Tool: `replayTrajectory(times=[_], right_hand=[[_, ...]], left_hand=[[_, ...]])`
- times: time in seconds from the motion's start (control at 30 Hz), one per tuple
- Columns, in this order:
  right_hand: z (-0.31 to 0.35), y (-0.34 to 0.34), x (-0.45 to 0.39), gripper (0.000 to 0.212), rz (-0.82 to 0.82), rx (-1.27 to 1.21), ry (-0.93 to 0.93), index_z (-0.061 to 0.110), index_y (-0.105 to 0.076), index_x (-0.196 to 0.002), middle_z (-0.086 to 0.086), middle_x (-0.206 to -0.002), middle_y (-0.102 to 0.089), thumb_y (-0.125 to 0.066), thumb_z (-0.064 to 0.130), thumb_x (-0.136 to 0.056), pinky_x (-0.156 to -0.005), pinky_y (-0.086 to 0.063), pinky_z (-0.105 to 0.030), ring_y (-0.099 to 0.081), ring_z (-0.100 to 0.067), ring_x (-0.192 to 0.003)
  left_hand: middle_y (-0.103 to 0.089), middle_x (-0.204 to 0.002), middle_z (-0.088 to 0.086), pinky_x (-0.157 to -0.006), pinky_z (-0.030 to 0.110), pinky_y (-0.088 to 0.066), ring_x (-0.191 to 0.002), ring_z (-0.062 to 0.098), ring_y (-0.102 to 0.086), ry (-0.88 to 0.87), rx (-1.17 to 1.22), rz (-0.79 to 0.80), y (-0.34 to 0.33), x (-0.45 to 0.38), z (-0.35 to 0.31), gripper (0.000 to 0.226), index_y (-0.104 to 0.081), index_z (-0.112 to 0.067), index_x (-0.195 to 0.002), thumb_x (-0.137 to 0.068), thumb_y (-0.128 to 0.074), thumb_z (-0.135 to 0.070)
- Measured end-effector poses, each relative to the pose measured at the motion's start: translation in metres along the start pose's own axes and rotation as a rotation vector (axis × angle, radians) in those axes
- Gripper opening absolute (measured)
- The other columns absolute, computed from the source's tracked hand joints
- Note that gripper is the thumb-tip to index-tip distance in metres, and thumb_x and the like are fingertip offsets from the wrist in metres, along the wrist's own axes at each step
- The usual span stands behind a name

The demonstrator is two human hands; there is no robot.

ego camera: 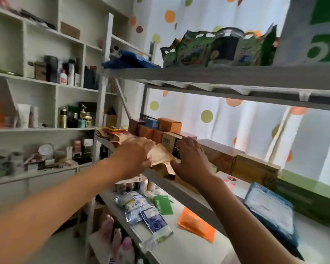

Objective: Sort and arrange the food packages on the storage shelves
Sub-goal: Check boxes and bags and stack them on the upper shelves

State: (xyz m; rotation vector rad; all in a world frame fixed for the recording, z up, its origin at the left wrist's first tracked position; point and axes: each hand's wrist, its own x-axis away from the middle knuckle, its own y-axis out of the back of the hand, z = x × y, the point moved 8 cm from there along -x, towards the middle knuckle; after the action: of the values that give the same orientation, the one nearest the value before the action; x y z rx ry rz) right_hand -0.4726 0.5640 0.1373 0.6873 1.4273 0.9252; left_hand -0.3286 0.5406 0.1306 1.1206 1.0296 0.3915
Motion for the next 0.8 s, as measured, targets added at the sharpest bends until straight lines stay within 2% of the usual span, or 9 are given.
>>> replayTrajectory(times=[0.17,0.37,0.67,0.8], right_hand=[[0.025,-0.053,-0.119,0.056,0.016,-0.025,0.036,0.014,-0.043,-0.144,-0.006,-0.153,-0.04,-0.061,0.035,-0.095,-0.117,-0.031,-0.04,-0.033,-0.026,-0.144],[0.055,-0.121,-0.22,0.05,0.066,-0.047,0.048,0.017,-0.046,-0.143,-0.006,-0.151,-0.043,-0.059,0.033,-0.098,-0.116,-0.033,-0.04,-0.034,-0.025,-0.144],[0.074,-0.239,-0.366,0.052,0.093,0.055,-0.077,0.014,-0.048,-0.141,-0.008,-0.146,-0.043,-0.062,0.03,-0.094,-0.111,-0.04,-0.042,-0.039,-0.028,-0.138],[0.085,-0.278,-0.441,0.051,0.113,0.05,-0.162,0.017,-0.05,-0.139,-0.008,-0.142,-0.047,-0.062,0.026,-0.09,-0.104,-0.044,-0.042,-0.044,-0.029,-0.132]], left_hand=[[-0.031,-0.16,0.002,-0.118,0.033,-0.02,-0.146,0.019,-0.029,0.05,-0.061,0.059,-0.012,-0.068,0.102,0.063,-0.026,-0.02,-0.155,-0.099,-0.05,-0.039],[-0.042,-0.151,0.0,-0.11,0.034,-0.032,-0.136,0.018,-0.04,0.064,-0.056,0.08,-0.049,-0.123,0.205,0.06,-0.033,-0.023,-0.152,-0.098,-0.053,-0.041],[-0.048,-0.146,-0.001,-0.103,0.033,-0.038,-0.13,0.017,-0.045,-0.008,0.058,0.035,-0.137,-0.213,0.37,0.048,-0.046,-0.022,-0.142,-0.099,-0.05,-0.042],[-0.049,-0.146,-0.002,-0.099,0.032,-0.04,-0.129,0.017,-0.048,-0.054,0.136,0.038,-0.175,-0.26,0.445,0.045,-0.05,-0.025,-0.138,-0.099,-0.051,-0.046]])
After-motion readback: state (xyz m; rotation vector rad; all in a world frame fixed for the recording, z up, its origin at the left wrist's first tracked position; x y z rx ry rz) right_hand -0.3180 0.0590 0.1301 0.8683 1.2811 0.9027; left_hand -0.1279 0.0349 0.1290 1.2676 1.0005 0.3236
